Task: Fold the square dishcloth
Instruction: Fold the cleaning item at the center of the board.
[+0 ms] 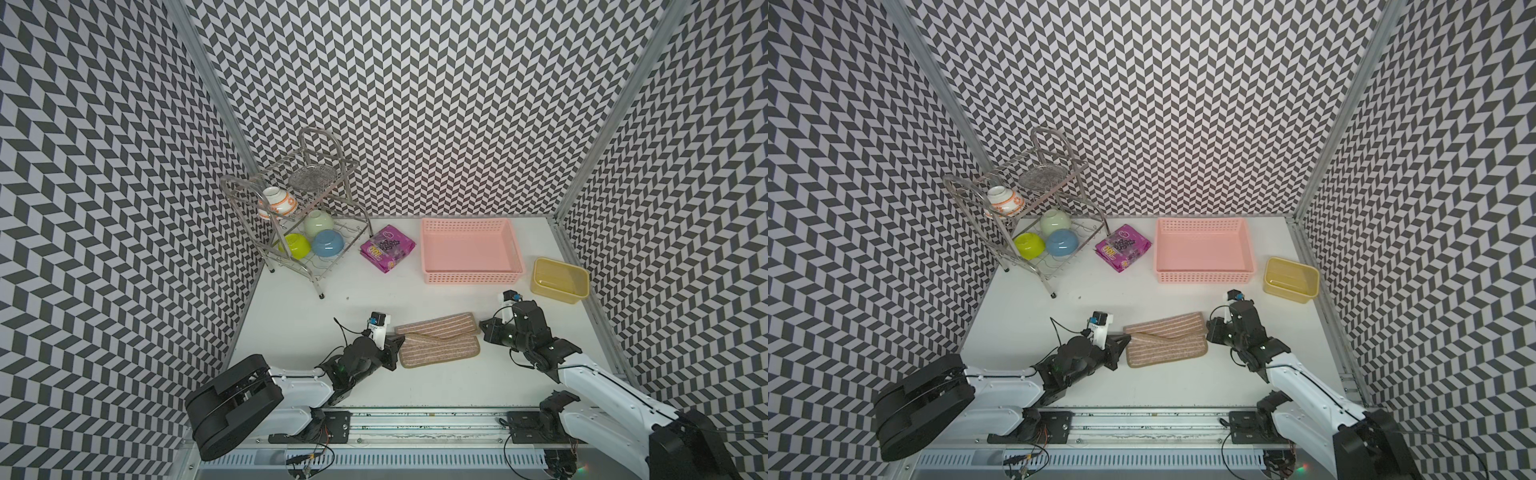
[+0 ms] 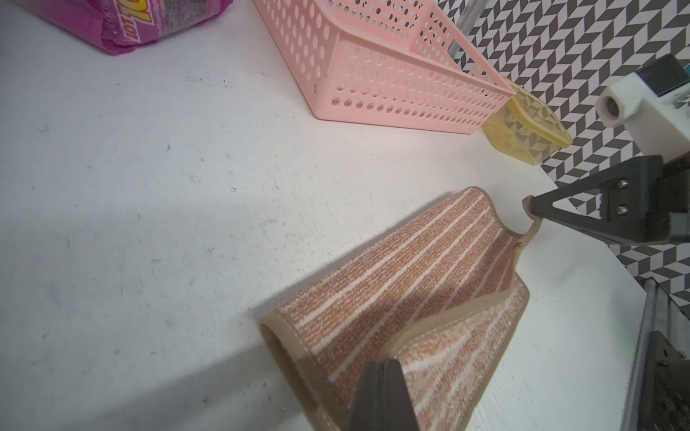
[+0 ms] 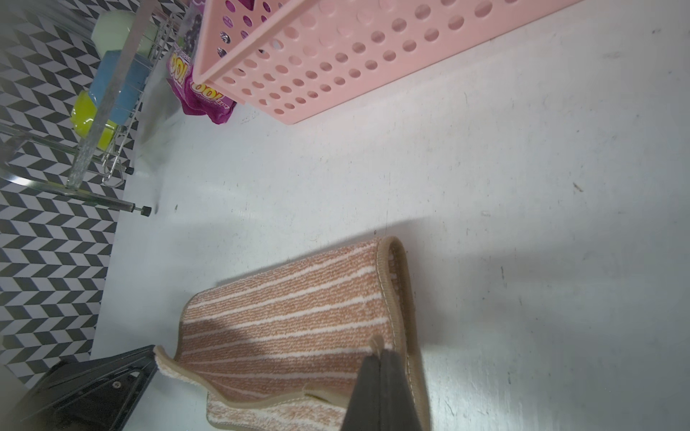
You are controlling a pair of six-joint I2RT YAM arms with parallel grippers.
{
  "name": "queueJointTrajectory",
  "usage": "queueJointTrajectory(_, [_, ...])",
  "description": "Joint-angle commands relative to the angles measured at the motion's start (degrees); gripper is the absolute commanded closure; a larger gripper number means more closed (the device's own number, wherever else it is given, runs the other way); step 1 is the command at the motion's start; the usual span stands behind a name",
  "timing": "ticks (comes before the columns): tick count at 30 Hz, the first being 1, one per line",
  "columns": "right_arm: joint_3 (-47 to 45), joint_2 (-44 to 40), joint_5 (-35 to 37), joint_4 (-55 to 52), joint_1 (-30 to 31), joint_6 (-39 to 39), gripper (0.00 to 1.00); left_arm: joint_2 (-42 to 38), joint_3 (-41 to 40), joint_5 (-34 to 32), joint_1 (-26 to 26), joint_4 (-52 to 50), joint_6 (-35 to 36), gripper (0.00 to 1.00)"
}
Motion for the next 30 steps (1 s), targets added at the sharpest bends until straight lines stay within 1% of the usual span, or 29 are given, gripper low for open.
queueJointTrajectory(1, [-1.0,-1.2,-0.5,0.3,0.6,-0.1,1.00,-1.6,-0.8,-1.9,-0.8,-1.6,-0.6,1.00])
queueJointTrajectory(10, [-1.1,-3.1,-0.7,-1.1,2.2,0.3,1.00,-6.3,-1.8,-3.0,-1.8,-4.5,-0.5,1.00])
queueJointTrajectory(16, [-1.6,-2.4,-0.6,-0.8,3.2,0.7,1.00,-4.8,-2.1,-2.4,-2.2,-3.1,-1.2,1.00])
queueJointTrajectory(24, [-2.8,-1.3,0.4,0.0,3.9,1.5,1.00,-2.2,-2.1,-1.9,-4.3,-3.4,-3.0,1.00])
queueJointTrajectory(25, [-2.9,-1.2,0.6,0.0,3.9,1.5,0.98,-2.2,-2.0,-1.9,-4.6,-3.9,-3.3,1.00])
queueJointTrajectory(27, [-3.1,-1.0,0.9,0.0,3.9,1.5,0.91,-2.4,-2.0,-1.5,-4.9,-5.1,-3.6,0.90])
queueJointTrajectory(29, [-3.1,-0.9,1.4,-0.2,3.9,1.6,0.85,-3.3,-1.8,-0.8,-5.3,-6.7,-3.8,0.85])
queueJointTrajectory(30, [-3.1,-0.9,1.5,-0.4,3.9,1.6,0.84,-4.0,-1.5,-0.7,-5.3,-8.3,-3.8,0.81])
